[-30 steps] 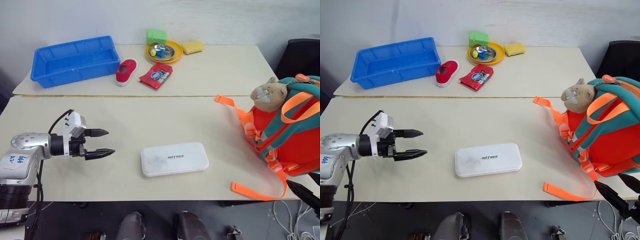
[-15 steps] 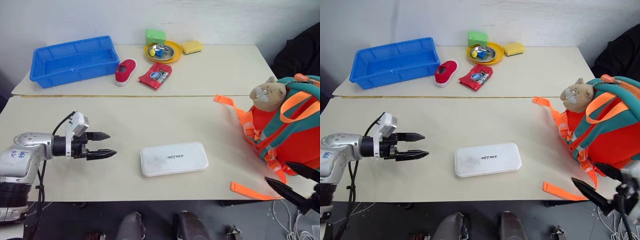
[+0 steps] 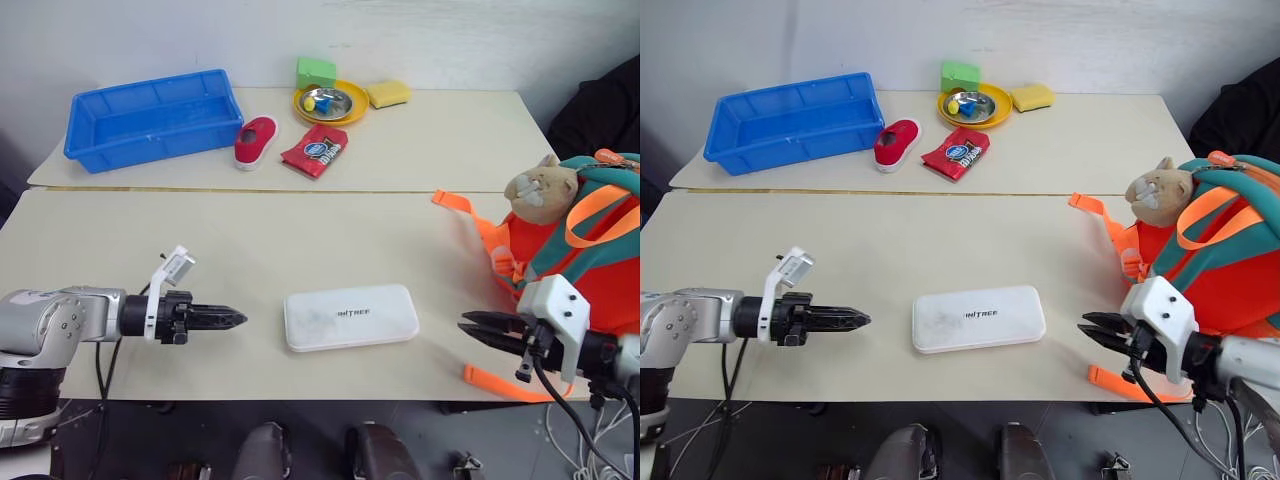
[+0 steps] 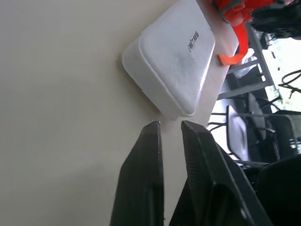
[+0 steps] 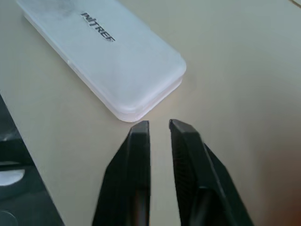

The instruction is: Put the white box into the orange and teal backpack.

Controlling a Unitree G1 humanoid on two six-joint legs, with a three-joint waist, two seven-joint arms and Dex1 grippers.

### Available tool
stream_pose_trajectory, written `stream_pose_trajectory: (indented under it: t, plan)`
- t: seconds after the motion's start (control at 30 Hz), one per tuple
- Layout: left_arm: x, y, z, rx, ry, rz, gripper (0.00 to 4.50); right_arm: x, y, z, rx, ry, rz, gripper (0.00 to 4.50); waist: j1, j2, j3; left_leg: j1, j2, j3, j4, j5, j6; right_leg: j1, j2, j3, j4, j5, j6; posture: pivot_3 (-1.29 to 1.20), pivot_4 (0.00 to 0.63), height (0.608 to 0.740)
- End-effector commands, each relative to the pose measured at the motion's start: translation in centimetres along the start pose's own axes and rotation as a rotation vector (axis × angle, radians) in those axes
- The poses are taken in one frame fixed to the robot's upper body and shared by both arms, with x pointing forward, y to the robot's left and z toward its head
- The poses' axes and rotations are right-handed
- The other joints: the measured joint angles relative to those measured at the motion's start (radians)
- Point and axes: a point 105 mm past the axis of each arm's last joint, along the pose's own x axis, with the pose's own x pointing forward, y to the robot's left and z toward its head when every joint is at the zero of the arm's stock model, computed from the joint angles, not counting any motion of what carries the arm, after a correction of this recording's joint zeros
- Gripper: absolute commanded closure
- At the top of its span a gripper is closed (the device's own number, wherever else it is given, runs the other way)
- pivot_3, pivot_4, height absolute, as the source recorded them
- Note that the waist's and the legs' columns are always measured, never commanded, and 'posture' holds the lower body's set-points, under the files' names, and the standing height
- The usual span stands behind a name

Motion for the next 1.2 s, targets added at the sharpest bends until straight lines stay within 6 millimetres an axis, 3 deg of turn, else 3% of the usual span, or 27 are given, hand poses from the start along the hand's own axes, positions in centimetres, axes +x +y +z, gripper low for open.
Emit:
stream_pose_trajectory:
  t: [0.03, 0.17, 0.47, 0.57, 0.77, 0.87, 1.0, 1.2]
  plan:
    - [0.1, 0.7, 0.2, -0.141, -0.007, 0.023, 4.47, 1.0, -0.8, -0.9, -0.054, 0.038, 0.026, 4.49, 0.000, 0.000, 0.000, 0.000, 0.000, 0.000, 0.000, 0.000, 0.000, 0.000, 0.000, 0.000, 0.000, 0.000, 0.000, 0.00, 0.150, 0.740]
    - [0.8, 1.5, 0.1, -0.164, 0.009, 0.066, 4.47, 1.9, -1.5, -1.5, -0.071, 0.049, 0.031, 4.49, -0.001, 0.000, 0.000, -0.001, 0.000, 0.000, 0.003, 0.000, 0.000, -0.001, 0.000, 0.000, 0.002, 0.000, 0.000, 0.00, 0.150, 0.740]
    - [0.6, 1.5, 0.7, -0.073, -0.052, 0.052, 4.49, 1.9, -1.3, -1.1, -0.075, 0.032, 0.039, 4.50, 0.000, -0.001, 0.000, -0.002, 0.002, 0.000, 0.009, 0.000, -0.001, 0.000, 0.001, 0.000, 0.003, 0.000, 0.000, 0.00, 0.150, 0.740]
    - [0.5, 1.5, 0.9, -0.034, -0.076, 0.041, 3.88, 2.1, -1.2, -1.2, -0.075, 0.029, 0.035, 4.50, 0.000, -0.001, 0.000, -0.002, 0.002, 0.000, 0.008, -0.001, -0.001, 0.000, 0.001, 0.000, 0.002, 0.000, 0.000, 0.00, 0.150, 0.740]
    - [0.4, 1.3, 0.7, -0.060, -0.070, 0.009, 2.01, 2.6, -1.3, -0.9, -0.080, 0.022, 0.041, 4.50, 0.000, -0.001, 0.000, -0.002, 0.002, 0.000, 0.009, -0.001, -0.001, 0.000, 0.001, 0.000, 0.002, 0.000, 0.000, 0.00, 0.150, 0.740]
    - [0.2, 0.4, 1.3, -0.126, -0.079, -0.050, 1.12, 2.7, -1.7, -1.2, -0.083, 0.032, 0.040, 4.50, 0.000, -0.001, 0.000, -0.002, 0.002, 0.000, 0.008, -0.001, -0.001, 0.000, 0.001, 0.000, 0.002, 0.000, 0.000, 0.00, 0.150, 0.740]
    - [0.6, 1.2, 0.5, -0.217, -0.010, -0.005, 0.03, 3.5, -2.0, -1.6, -0.090, 0.048, 0.047, 4.50, -0.001, -0.001, 0.000, -0.002, 0.002, 0.000, 0.009, -0.001, -0.001, 0.000, 0.001, 0.000, 0.003, 0.000, 0.000, 0.00, 0.150, 0.740]
    - [3.0, 2.4, 0.1, -0.296, 0.022, -0.010, 0.03, 5.0, -2.4, -1.7, -0.097, 0.045, 0.064, 4.50, 0.001, -0.001, 0.000, -0.002, 0.002, 0.000, 0.010, -0.001, -0.001, -0.001, 0.001, 0.000, 0.003, 0.000, 0.000, 0.00, 0.150, 0.740]
